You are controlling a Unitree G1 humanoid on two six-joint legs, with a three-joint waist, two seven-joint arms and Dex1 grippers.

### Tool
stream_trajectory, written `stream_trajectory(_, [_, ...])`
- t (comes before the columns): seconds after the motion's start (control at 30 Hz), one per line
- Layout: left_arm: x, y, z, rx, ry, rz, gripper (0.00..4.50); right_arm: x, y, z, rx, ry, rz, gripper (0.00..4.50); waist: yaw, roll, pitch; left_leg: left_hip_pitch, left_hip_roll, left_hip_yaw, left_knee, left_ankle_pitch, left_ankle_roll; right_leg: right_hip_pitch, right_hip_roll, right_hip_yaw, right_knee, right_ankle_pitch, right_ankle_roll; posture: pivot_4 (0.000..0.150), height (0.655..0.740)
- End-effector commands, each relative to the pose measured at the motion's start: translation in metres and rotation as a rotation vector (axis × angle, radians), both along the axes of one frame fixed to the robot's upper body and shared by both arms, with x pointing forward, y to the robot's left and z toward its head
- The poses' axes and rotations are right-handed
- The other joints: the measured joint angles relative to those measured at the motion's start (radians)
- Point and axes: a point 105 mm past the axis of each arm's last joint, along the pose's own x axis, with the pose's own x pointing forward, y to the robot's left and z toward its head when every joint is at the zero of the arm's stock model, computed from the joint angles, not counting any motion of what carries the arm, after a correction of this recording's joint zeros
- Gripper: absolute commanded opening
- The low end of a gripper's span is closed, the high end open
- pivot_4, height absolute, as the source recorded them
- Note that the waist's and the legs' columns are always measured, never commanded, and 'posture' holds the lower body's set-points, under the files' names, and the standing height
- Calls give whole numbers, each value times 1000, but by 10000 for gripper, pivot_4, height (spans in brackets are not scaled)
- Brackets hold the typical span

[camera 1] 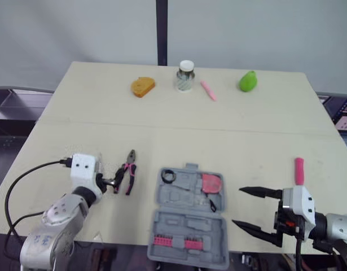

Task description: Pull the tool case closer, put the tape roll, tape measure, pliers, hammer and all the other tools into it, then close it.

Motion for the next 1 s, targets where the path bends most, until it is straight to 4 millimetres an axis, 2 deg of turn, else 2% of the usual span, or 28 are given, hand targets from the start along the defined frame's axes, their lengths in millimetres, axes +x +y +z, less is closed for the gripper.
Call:
stream_trajectory(0.03, [10, -5, 2, 26, 8, -8, 45000, 0, 2, 9, -6, -53, -15, 44331, 0, 0, 0, 0, 0, 0, 0, 0, 0, 0, 0, 0, 0, 0, 0, 1500, 6950])
stream_trajectory(0.2, [22, -12, -1, 31, 33, -20, 45000, -2, 2, 9, -10, -56, -33, 44331, -2, 0, 0, 0, 0, 0, 0, 0, -1, 0, 0, 0, 0, 0, 0, 1500, 6950])
stream_trajectory(0.5, [27, -18, -10, 20, 104, 4, 45000, -4, 2, 9, -14, -61, -65, 44331, -2, 0, 0, 0, 0, 0, 0, 1, -1, 0, 0, 0, 0, 0, 0, 1500, 6950])
stream_trajectory(1.0, [40, -29, -44, 34, 201, -6, 45000, -2, 2, 12, -23, -79, -90, 44331, 0, 0, 0, 0, 0, 0, 0, 1, -1, 0, 0, 0, 0, 0, 0, 1500, 6950])
